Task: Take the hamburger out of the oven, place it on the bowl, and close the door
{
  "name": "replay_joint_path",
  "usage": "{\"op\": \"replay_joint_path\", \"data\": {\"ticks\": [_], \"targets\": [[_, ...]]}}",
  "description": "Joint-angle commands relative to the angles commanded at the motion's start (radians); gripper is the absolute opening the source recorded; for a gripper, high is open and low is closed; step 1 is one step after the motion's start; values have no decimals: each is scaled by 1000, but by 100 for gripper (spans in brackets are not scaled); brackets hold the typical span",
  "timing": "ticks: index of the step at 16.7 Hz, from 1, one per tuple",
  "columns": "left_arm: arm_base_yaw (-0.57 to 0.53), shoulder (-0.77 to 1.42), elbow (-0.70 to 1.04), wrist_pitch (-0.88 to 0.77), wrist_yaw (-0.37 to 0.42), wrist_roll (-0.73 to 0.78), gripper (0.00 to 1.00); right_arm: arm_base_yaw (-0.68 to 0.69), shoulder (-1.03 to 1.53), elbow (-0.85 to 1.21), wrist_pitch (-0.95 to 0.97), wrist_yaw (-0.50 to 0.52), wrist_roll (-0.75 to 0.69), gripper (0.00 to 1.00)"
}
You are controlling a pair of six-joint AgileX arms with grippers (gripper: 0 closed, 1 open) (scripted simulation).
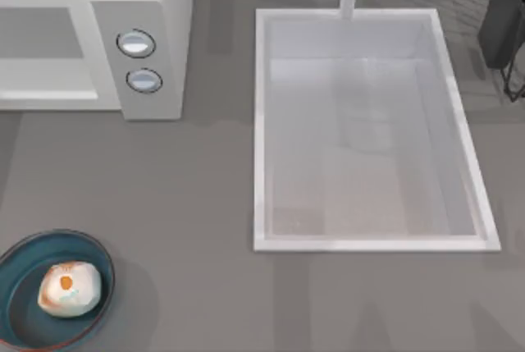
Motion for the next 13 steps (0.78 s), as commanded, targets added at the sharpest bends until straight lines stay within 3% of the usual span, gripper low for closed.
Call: {"op": "replay_joint_path", "data": {"ticks": [4, 13], "targets": [[-28, -43, -39, 19, -11, -26, 0, 0, 0, 0, 0, 0, 0, 100], [-188, -316, -371, 174, -92, -201, 0, 0, 0, 0, 0, 0, 0, 100]]}}
